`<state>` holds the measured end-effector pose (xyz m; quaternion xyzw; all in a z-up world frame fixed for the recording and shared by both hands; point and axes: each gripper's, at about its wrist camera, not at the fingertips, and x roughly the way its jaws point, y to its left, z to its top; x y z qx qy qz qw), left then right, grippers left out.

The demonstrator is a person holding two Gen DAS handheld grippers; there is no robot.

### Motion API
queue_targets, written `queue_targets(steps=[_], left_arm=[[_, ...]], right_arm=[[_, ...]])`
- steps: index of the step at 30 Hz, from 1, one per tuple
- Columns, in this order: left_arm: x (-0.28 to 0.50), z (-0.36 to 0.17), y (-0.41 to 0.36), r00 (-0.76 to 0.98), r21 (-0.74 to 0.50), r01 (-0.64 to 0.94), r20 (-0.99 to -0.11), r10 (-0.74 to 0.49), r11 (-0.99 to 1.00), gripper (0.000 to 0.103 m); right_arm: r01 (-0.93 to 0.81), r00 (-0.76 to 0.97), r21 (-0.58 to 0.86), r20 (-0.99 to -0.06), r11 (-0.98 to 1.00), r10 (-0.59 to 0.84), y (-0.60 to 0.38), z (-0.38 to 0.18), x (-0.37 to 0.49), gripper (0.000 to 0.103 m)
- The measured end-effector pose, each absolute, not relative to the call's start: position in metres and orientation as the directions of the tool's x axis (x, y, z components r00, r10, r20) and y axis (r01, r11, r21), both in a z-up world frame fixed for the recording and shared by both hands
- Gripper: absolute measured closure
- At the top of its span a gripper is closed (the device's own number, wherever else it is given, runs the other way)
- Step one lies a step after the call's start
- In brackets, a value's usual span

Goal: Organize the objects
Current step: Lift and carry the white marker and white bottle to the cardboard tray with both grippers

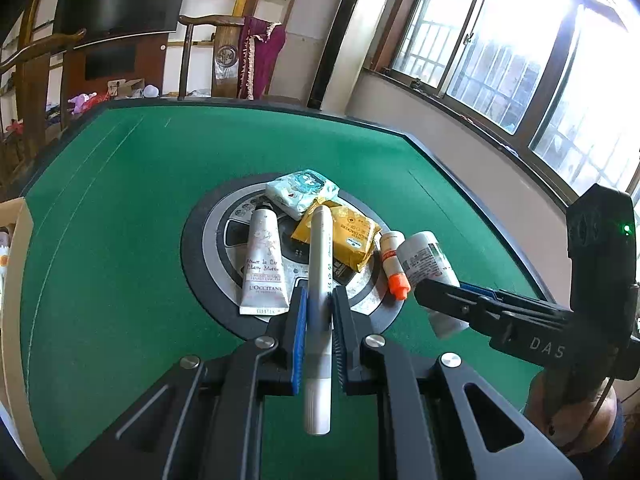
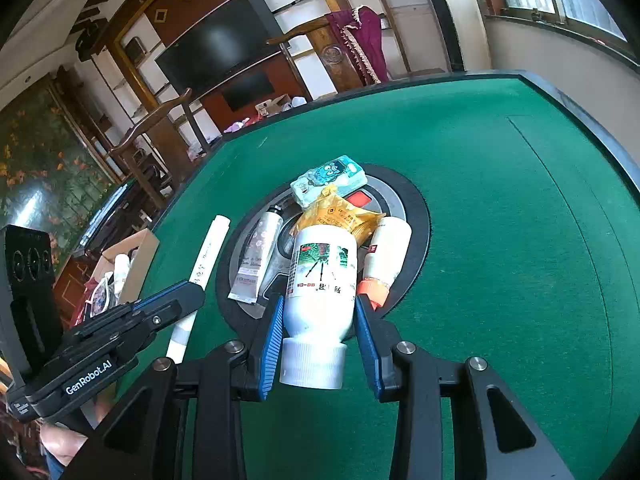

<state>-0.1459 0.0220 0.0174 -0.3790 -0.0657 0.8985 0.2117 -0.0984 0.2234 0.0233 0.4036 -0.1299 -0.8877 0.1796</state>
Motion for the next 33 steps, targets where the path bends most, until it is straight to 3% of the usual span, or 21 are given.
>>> queue_targets(steps=[18, 33], left_arm=[[-0.147, 0.019, 0.018, -0.652, -0.247, -0.298, -0.653, 0.385, -0.922, 0.091], [-0.142, 0.035, -0.004, -0.74, -0.213, -0.218, -0.6, 0.303, -0.953, 0.091]], right_arm=[[0.235, -0.607, 0.368, -0.668, -0.9, -0.432, 0.212, 0.024, -0.096, 0.065], [0.276, -0.606, 0.361, -0.654, -0.891, -0.453, 0.193, 0.03, -0.088, 0.065]])
